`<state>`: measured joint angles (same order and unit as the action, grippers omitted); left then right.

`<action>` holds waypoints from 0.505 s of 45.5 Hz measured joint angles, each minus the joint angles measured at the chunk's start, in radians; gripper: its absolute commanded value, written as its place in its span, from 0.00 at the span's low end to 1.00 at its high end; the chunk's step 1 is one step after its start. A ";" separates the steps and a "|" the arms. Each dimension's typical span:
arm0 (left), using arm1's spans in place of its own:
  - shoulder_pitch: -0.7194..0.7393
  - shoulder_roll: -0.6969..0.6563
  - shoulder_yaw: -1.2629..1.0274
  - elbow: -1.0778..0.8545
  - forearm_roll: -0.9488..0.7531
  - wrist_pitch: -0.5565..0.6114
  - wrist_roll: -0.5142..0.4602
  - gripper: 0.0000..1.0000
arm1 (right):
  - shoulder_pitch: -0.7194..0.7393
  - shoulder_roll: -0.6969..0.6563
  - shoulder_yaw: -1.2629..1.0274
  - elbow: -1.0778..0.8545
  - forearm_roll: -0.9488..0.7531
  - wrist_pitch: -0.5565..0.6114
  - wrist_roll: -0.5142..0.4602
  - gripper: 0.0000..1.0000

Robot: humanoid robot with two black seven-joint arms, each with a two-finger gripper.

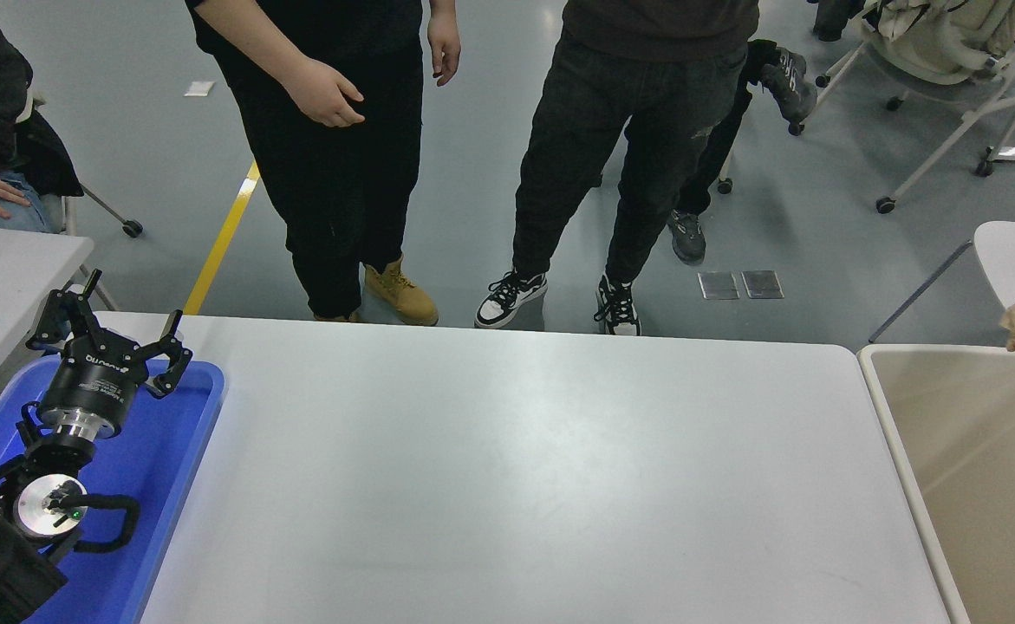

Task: Clean the table surface

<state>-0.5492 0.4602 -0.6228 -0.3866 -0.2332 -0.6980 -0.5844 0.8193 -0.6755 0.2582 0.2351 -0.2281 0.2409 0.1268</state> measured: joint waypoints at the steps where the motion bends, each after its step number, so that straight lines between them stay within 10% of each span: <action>1: 0.000 0.000 0.000 0.000 0.000 0.000 0.000 1.00 | 0.000 0.003 0.008 -0.009 0.006 -0.004 -0.015 0.00; 23: 0.000 0.000 0.000 0.000 0.000 0.000 0.000 1.00 | -0.002 0.068 0.138 -0.149 0.100 -0.136 -0.158 0.00</action>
<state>-0.5492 0.4602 -0.6228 -0.3866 -0.2332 -0.6979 -0.5844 0.8169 -0.6077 0.3962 0.0864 -0.1285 0.1049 -0.0313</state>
